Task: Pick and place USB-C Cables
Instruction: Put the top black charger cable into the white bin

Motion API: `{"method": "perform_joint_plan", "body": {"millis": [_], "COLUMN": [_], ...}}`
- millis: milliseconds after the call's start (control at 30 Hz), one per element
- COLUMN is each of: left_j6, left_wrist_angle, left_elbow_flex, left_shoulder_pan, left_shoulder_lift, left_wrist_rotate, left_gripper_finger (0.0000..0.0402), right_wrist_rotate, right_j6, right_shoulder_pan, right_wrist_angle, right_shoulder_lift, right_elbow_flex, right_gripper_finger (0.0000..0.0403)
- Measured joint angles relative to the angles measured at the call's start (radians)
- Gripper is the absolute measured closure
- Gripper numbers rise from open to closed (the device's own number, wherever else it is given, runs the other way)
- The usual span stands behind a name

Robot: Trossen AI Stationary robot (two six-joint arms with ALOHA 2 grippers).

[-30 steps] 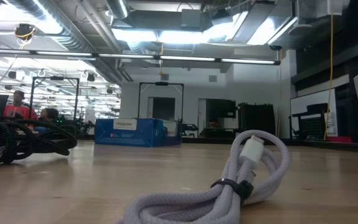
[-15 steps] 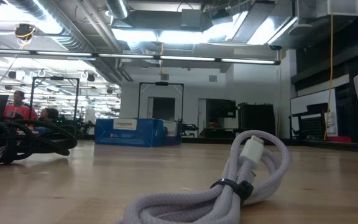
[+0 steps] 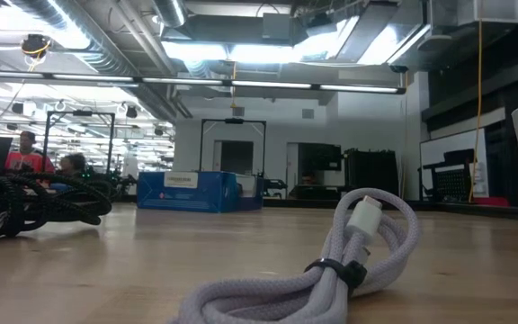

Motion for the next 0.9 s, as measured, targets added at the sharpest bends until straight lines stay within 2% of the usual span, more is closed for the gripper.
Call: {"method": "perform_joint_plan", "body": {"millis": [67,200,333,533,700,900], "left_j6": [0.002,0.028,0.071,0.114,0.141,0.142], "left_wrist_angle": [0.025,0.038,0.063,0.064,0.064,0.064], "left_elbow_flex": [-0.032,-0.065,-0.094,-0.095,-0.095,-0.095], "left_shoulder_pan": [0.014,0.039,0.077,0.135,0.177,0.215], "left_shoulder_lift": [-0.009,-0.005,-0.007,-0.007,-0.007,-0.007], "left_wrist_rotate": [-0.003,-0.006,0.015,0.132,0.131,0.133], "left_gripper_finger": [0.0401,0.0401,0.0401,0.0401,0.0401,0.0401], "right_wrist_rotate": [-0.020,-0.065,-0.127,-0.174,-0.171,-0.170], "right_j6": [0.000,0.000,0.027,0.077,0.076,0.076], "right_shoulder_pan": [0.000,0.000,0.000,-0.002,-0.003,-0.007], "right_wrist_angle": [-0.071,-0.250,-0.362,-0.401,-0.416,-0.528], "right_shoulder_lift": [0.030,0.078,0.108,0.135,0.141,0.141], "right_elbow_flex": [0.061,0.156,0.174,0.176,0.176,0.176], "right_gripper_finger": [0.0393,0.0398,0.0399,0.0401,0.0400,0.0401]}}
